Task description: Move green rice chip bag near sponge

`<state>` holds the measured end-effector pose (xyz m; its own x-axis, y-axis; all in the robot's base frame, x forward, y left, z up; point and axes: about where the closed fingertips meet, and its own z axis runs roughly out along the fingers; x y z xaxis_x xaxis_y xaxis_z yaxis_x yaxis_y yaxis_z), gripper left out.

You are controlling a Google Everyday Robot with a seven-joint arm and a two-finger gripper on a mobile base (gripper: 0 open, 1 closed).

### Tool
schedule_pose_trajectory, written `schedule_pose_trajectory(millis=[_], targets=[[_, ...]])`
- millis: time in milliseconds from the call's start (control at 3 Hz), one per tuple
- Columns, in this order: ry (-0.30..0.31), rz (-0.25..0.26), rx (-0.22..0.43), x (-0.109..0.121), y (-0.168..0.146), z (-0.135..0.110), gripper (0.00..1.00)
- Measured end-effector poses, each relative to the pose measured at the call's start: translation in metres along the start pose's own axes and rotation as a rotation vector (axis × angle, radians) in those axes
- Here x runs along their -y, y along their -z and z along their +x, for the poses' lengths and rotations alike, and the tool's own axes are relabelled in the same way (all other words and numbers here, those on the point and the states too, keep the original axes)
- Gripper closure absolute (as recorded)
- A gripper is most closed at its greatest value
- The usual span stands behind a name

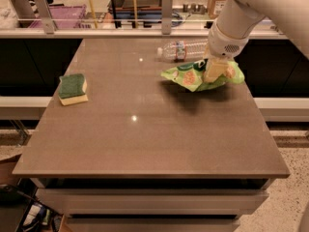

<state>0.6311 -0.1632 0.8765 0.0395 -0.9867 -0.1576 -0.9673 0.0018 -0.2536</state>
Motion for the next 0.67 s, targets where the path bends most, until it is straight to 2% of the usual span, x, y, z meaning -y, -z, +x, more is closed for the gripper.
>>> schedule_pose_trajectory(millis=[667], targets=[[0.056, 0.034, 0.055, -0.004, 0.034, -0.024, 1.00]])
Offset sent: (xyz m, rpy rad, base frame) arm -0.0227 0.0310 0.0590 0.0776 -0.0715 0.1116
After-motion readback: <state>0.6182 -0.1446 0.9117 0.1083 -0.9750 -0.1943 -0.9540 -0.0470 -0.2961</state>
